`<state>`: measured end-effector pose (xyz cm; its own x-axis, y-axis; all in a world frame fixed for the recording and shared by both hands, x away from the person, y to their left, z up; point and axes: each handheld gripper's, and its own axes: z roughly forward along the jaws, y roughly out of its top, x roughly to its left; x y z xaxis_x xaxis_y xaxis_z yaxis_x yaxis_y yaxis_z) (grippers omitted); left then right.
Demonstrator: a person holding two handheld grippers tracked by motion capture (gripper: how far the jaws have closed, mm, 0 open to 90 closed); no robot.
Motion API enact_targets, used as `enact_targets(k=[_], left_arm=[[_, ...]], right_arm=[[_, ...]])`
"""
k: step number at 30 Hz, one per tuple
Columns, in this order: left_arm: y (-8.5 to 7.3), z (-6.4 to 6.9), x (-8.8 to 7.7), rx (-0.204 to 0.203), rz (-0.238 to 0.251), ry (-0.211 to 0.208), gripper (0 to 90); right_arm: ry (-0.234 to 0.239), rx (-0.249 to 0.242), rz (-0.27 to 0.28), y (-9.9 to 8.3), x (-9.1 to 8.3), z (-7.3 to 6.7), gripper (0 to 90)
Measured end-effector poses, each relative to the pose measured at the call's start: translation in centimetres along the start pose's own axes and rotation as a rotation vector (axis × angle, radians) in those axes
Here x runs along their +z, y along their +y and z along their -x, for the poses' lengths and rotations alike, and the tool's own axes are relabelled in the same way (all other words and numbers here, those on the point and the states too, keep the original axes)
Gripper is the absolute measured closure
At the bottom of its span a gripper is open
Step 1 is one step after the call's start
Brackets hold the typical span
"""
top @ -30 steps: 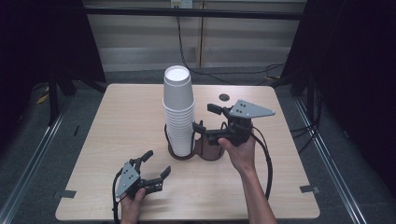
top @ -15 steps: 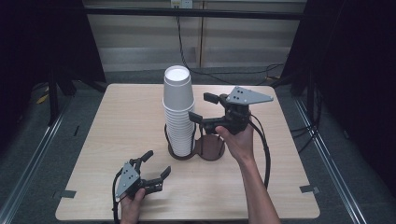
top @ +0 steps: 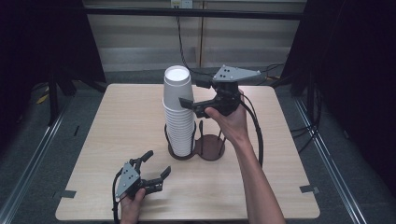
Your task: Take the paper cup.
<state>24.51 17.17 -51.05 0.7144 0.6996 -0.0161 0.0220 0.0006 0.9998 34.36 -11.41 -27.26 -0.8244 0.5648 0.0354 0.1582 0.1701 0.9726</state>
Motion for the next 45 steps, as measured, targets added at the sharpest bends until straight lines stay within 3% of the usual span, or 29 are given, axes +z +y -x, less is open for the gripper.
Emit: enact_targets(k=[6,13,17,21,29,45], left_arm=[[0.0,0.0,0.0,0.000,0.000,0.000,15.6],[0.0,0.0,0.0,0.000,-0.001,0.001,15.6],[0.0,0.0,0.0,0.000,-0.001,0.000,15.7],[0.0,0.0,0.0,0.000,-0.001,0.000,15.7],[0.0,0.0,0.0,0.000,-0.001,0.000,15.7],[0.0,0.0,0.0,-0.001,0.000,0.000,15.7]], right_arm=[[0.012,-0.019,-0.055,1.5,1.4,0.0,13.0],[-0.013,-0.040,-0.127,2.4,3.2,0.1,13.4],[-0.001,-0.036,-0.133,2.8,3.7,0.3,13.1],[-0.030,-0.061,-0.163,3.2,4.4,-0.1,13.0],[-0.034,-0.048,-0.179,3.2,5.1,0.1,18.4],[-0.015,-0.015,-0.119,3.6,4.6,0.5,20.1]])
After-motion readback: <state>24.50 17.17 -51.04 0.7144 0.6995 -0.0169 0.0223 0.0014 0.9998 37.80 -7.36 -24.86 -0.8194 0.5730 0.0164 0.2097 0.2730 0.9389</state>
